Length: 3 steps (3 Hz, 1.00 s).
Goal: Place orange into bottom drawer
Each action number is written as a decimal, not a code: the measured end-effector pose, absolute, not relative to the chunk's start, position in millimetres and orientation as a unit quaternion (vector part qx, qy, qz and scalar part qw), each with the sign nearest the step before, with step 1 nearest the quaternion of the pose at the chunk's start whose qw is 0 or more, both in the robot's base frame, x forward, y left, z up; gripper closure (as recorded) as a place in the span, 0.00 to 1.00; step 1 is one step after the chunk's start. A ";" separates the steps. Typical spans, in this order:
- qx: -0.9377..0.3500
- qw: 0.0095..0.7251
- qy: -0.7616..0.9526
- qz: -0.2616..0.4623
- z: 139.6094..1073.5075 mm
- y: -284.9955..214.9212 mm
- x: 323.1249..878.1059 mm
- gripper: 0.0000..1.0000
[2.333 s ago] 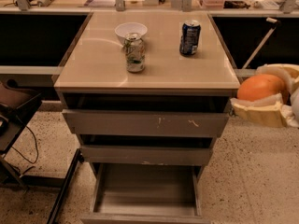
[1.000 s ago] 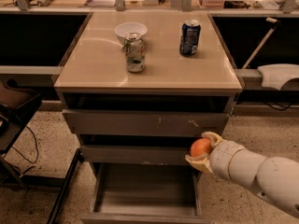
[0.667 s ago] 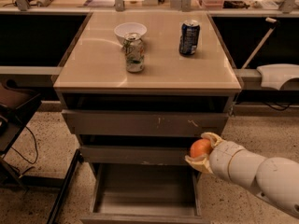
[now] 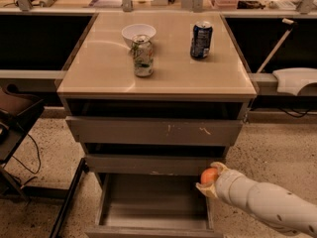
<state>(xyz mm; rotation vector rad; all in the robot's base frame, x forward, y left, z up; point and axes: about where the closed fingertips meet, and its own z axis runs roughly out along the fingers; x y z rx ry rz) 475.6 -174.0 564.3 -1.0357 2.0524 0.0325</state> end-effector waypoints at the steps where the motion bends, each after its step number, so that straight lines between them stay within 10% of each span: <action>1: -0.386 0.357 0.851 0.012 462.5 -192.9 477.5 1.00; 3: -0.384 0.338 0.859 0.020 434.4 -194.5 468.3 1.00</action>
Offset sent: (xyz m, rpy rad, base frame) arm 0.0018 -0.0154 -0.0849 -0.0189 0.0938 -0.0584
